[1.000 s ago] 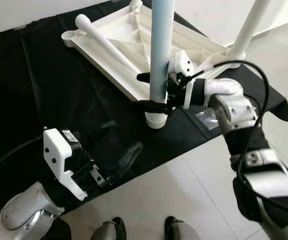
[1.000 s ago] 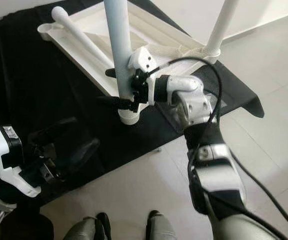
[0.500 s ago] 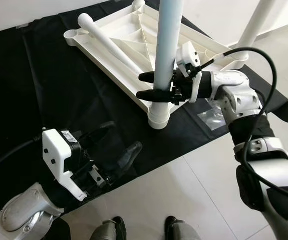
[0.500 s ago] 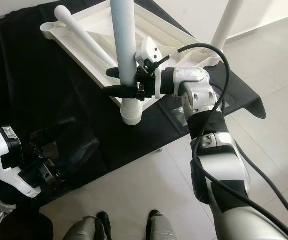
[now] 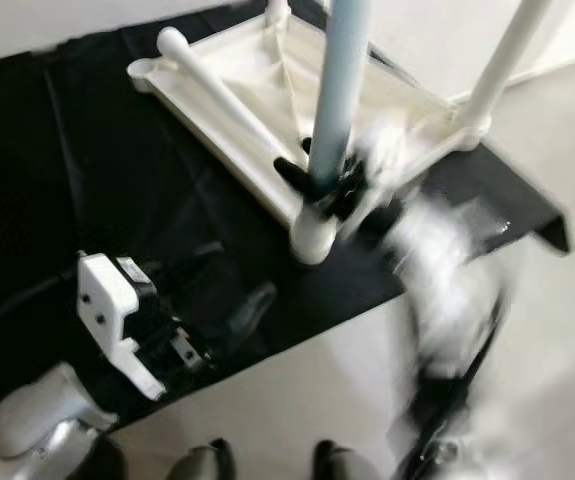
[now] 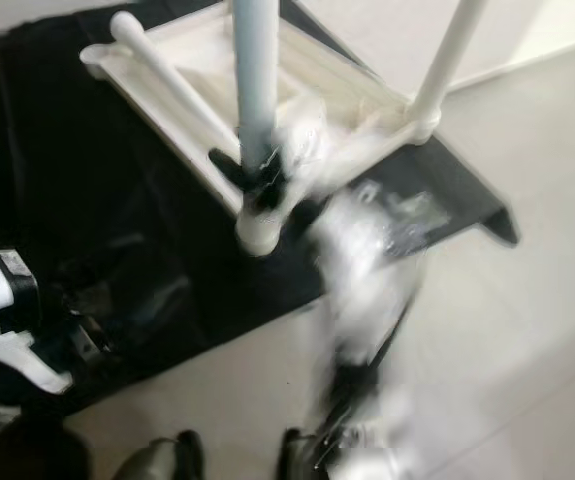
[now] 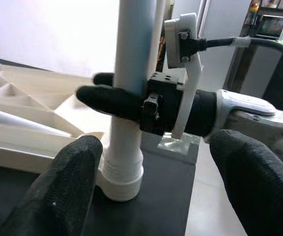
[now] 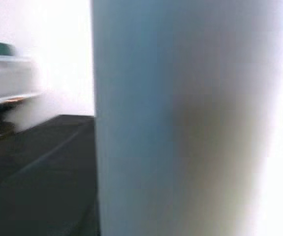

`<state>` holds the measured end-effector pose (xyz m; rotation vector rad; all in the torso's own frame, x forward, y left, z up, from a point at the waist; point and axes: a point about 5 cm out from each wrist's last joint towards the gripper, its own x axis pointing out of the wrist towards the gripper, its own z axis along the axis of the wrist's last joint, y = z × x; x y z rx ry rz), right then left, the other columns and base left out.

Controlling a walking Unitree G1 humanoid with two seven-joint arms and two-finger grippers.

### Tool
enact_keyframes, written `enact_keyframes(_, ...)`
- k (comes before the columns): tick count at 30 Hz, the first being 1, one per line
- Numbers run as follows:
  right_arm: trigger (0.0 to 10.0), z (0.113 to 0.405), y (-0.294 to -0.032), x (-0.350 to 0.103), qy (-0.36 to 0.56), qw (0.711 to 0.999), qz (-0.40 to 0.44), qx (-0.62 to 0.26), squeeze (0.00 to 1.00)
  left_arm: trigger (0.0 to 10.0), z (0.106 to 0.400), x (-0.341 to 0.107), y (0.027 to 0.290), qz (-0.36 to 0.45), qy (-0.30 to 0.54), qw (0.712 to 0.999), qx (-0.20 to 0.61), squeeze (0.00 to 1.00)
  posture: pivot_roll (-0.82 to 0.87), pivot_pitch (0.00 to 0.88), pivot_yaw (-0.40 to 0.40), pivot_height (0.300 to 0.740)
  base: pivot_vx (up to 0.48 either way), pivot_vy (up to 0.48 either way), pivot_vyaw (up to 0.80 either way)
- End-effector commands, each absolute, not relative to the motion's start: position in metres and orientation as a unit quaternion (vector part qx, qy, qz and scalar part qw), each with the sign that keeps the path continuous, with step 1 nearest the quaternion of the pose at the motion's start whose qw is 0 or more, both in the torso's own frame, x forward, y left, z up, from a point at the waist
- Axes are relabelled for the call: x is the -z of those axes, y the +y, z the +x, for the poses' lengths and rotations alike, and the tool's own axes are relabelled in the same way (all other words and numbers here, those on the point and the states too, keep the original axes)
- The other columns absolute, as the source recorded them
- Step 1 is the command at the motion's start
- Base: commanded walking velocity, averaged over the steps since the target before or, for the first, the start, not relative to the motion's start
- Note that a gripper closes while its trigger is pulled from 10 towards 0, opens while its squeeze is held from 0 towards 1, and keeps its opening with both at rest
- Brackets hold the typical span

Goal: Building children table

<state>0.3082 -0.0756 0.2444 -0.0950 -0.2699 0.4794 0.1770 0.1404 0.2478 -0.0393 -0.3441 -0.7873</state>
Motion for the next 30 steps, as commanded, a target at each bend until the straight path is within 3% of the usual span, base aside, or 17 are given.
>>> enact_keyframes(1,0.0,0.307,-0.074,-0.198,-0.022,0.981,-0.018,-0.192,0.0,10.0,0.174,-0.247,0.14,-0.015,-0.163,0.909,0.384,0.0,0.02,0.288,0.007,0.74,0.0,0.0,0.0)
enact_keyframes(4,0.0,0.318,-0.064,-0.208,-0.046,0.972,-0.013,-0.228,0.0,10.0,0.175,-0.245,0.14,-0.013,-0.164,0.909,0.383,0.0,0.01,0.271,-0.002,0.74,0.0,0.0,0.0)
enact_keyframes(5,2.4,0.321,-0.064,-0.211,-0.05,0.971,-0.013,-0.234,0.0,10.0,0.176,-0.246,0.141,-0.014,-0.166,0.909,0.381,0.0,0.01,0.272,-0.005,0.74,0.0,0.0,0.0)
enact_keyframes(6,2.4,0.321,-0.064,-0.211,-0.05,0.971,-0.013,-0.234,0.0,10.0,0.176,-0.246,0.141,-0.014,-0.166,0.909,0.381,0.0,0.01,0.272,-0.005,0.74,0.0,0.0,0.0)
enact_keyframes(7,10.0,0.323,-0.066,-0.215,-0.052,0.97,-0.012,-0.238,0.0,10.0,0.176,-0.246,0.141,-0.015,-0.168,0.91,0.378,0.0,0.01,0.27,-0.005,0.74,0.0,0.0,0.0)
enact_keyframes(12,10.0,0.327,-0.068,-0.224,-0.065,0.962,-0.008,-0.265,0.0,10.0,0.176,-0.245,0.141,-0.015,-0.166,0.911,0.377,0.0,0.01,0.268,-0.005,0.74,0.0,0.0,0.0)
enact_keyframes(13,10.0,0.323,-0.064,-0.229,-0.07,0.953,-0.016,-0.294,0.43,10.0,0.176,-0.245,0.142,-0.015,-0.166,0.911,0.377,0.0,0.01,0.266,-0.008,0.74,0.0,0.0,0.0)
enact_keyframes(14,10.0,0.323,-0.064,-0.229,-0.07,0.953,-0.016,-0.294,0.43,10.0,0.176,-0.245,0.142,-0.015,-0.166,0.911,0.377,0.0,0.01,0.266,-0.008,0.74,0.0,0.0,0.0)
enact_keyframes(15,10.0,0.319,-0.06,-0.236,-0.075,0.936,-0.003,-0.343,1.0,10.0,0.177,-0.244,0.142,-0.014,-0.166,0.912,0.375,0.0,0.01,0.262,-0.013,0.74,0.0,0.0,0.0)
enact_keyframes(17,10.0,0.319,-0.06,-0.236,-0.075,0.936,-0.003,-0.343,1.0,10.0,0.177,-0.244,0.142,-0.014,-0.166,0.912,0.375,0.0,0.01,0.262,-0.013,0.74,0.0,0.0,0.0)
enact_keyframes(19,10.0,0.317,-0.062,-0.255,-0.097,0.883,-0.013,-0.459,1.0,10.0,0.178,-0.244,0.143,-0.009,-0.165,0.914,0.37,0.0,0.02,0.255,-0.022,0.74,0.0,0.0,0.0)
enact_keyframes(20,10.0,0.317,-0.062,-0.255,-0.097,0.883,-0.013,-0.459,1.0,10.0,0.178,-0.244,0.143,-0.009,-0.165,0.914,0.37,0.0,0.02,0.255,-0.022,0.74,0.0,0.0,0.0)
enact_keyframes(23,10.0,0.326,-0.076,-0.272,-0.122,0.808,-0.083,-0.57,1.0,10.0,0.177,-0.242,0.144,-0.006,-0.166,0.917,0.362,0.0,0.02,0.247,-0.029,0.74,0.0,0.0,0.0)
enact_keyframes(26,10.0,0.329,-0.08,-0.273,-0.121,0.795,-0.098,-0.586,1.0,10.0,0.177,-0.242,0.144,-0.006,-0.167,0.918,0.361,0.0,0.02,0.247,-0.029,0.74,0.0,0.0,0.0)
enact_keyframes(27,10.0,0.333,-0.084,-0.276,-0.114,0.774,-0.114,-0.612,0.12,10.0,0.177,-0.242,0.144,-0.006,-0.167,0.918,0.359,0.0,0.03,0.242,-0.033,0.74,0.0,0.0,0.0)
enact_keyframes(28,10.0,0.333,-0.084,-0.276,-0.114,0.774,-0.114,-0.612,0.12,10.0,0.177,-0.242,0.144,-0.006,-0.167,0.918,0.359,0.0,0.03,0.242,-0.033,0.74,0.0,0.0,0.0)
enact_keyframes(30,10.0,0.346,-0.088,-0.284,-0.097,0.748,-0.122,-0.645,0.0,10.0,0.176,-0.242,0.145,-0.003,-0.167,0.92,0.355,0.0,0.04,0.242,-0.032,0.74,0.0,0.0,0.0)
